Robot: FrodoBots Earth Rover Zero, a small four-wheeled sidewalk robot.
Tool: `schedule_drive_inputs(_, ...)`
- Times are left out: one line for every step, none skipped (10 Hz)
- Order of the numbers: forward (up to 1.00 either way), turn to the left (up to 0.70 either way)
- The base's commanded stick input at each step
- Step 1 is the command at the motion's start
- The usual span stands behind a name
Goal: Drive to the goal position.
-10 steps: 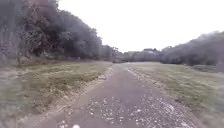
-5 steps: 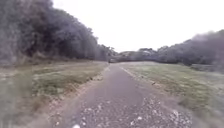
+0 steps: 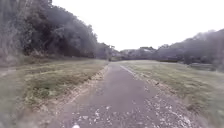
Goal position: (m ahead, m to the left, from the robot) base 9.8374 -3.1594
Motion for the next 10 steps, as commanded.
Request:
schedule_drive_inputs(0.45,0.0)
schedule_drive_inputs(0.45,0.0)
schedule_drive_inputs(0.45,0.0)
schedule_drive_inputs(0.45,0.0)
schedule_drive_inputs(0.45,0.0)
schedule_drive_inputs(0.45,0.0)
schedule_drive_inputs(0.45,0.0)
schedule_drive_inputs(0.45,0.0)
schedule_drive_inputs(0.45,0.0)
schedule_drive_inputs(0.45,0.0)
